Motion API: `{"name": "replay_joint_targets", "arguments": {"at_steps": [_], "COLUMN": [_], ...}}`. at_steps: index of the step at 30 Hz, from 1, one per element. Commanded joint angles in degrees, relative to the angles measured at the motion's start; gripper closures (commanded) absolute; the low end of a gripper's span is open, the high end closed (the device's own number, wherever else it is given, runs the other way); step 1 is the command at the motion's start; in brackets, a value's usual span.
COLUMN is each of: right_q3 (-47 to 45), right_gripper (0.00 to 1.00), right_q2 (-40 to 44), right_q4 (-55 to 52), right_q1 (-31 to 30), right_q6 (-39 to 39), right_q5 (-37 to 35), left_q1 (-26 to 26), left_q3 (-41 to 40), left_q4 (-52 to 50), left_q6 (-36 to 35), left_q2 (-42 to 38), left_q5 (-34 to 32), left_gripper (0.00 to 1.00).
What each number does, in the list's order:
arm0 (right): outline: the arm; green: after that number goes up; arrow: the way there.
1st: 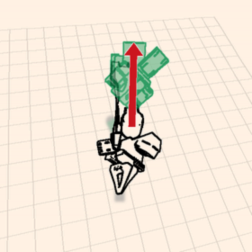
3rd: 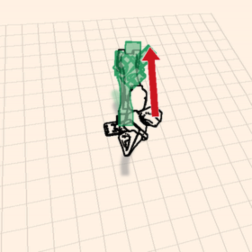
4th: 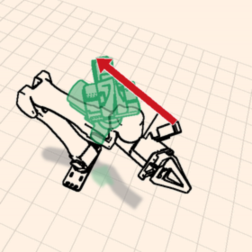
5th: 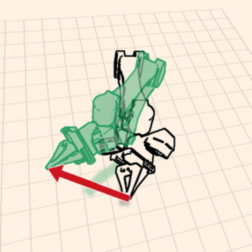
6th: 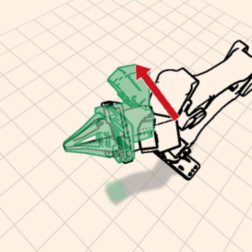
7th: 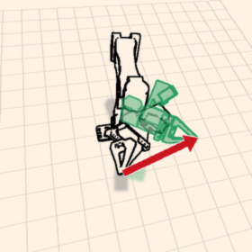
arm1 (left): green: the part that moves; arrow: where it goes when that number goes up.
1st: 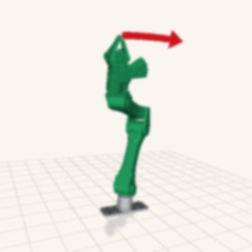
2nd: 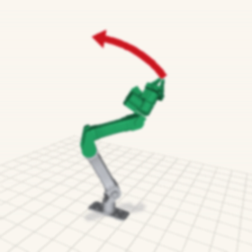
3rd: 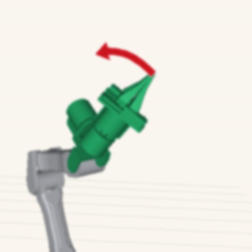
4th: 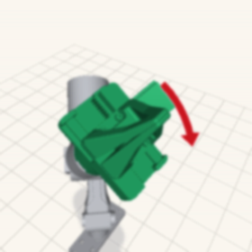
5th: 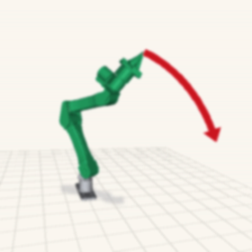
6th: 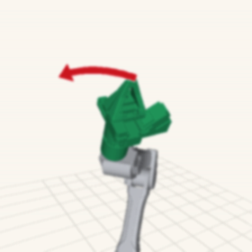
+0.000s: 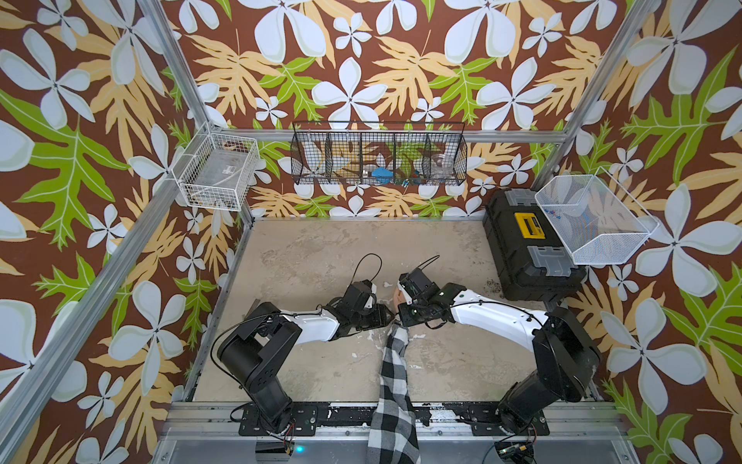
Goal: Take off the watch
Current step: Untie the watch from the hand.
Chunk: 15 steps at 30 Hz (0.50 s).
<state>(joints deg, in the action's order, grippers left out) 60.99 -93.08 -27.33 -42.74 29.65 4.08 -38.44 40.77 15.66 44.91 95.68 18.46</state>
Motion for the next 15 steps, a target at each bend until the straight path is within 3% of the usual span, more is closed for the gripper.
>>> {"name": "replay_joint_targets", "arguments": {"at_steps": [1,12,13,15], "right_q3": [-0.2,-4.4,-4.2,-4.5], "right_gripper": [0.87,0.93,0.91,0.70], "right_q2": [0.4,4.6,4.4,4.5], "right_q4": [0.7,7.9,7.9,7.8], "right_q1": [0.0,0.1,0.1,0.1], "right_q6": [1.0,4.9,5.1,5.6], "right_q5": [-1.2,3.8,4.0,3.6], "left_q1": [-0.3,-0.6,-0.6,-0.5], "left_q3": [-0.1,-0.4,-0.5,-0.5], "left_q4": [0.5,1.0,1.0,1.0], "left_q6": [-0.2,0.0,0.0,0.0], "left_q2": [0.1,0.4,0.4,0.3], "left_q5": [0.2,0.1,0.1,0.0], "left_gripper": [0.44,0.44,0.44,0.44]}}
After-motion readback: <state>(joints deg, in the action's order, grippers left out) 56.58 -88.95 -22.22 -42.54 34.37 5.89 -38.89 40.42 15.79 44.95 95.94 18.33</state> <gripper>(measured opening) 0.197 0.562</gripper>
